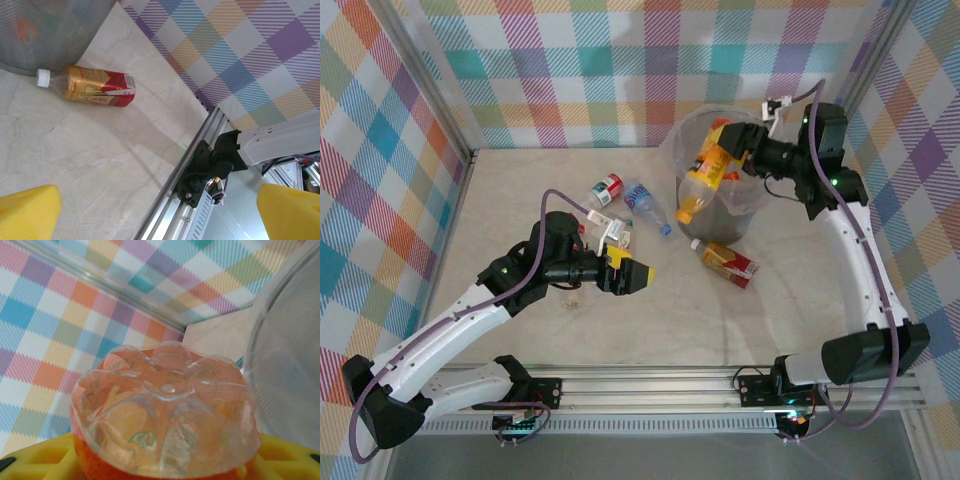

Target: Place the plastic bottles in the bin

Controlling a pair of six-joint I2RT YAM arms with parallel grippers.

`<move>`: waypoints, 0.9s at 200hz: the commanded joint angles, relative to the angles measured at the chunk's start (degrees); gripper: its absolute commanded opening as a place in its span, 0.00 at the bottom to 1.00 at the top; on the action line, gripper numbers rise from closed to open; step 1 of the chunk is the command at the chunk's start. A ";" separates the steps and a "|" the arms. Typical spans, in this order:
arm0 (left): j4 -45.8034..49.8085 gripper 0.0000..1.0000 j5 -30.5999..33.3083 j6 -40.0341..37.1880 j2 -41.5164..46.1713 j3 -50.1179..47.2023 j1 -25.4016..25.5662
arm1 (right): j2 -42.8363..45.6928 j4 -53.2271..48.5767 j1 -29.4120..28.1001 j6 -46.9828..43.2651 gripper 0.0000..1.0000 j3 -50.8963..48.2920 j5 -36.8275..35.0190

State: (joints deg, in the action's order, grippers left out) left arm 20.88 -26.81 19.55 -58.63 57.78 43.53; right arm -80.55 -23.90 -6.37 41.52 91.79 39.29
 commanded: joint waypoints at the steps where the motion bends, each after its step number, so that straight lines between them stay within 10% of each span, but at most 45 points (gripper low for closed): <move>1: -0.21 1.00 1.46 -2.04 2.36 -0.23 0.35 | -2.38 0.28 3.65 0.59 0.58 4.63 1.37; 180: -0.29 1.00 2.92 -3.87 3.33 -2.06 0.35 | -17.52 -18.38 8.92 -27.63 0.54 24.65 -24.00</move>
State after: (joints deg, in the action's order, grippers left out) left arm 21.02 -24.32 16.82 -56.05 56.14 43.53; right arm -96.95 -40.14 3.84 21.69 114.76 20.93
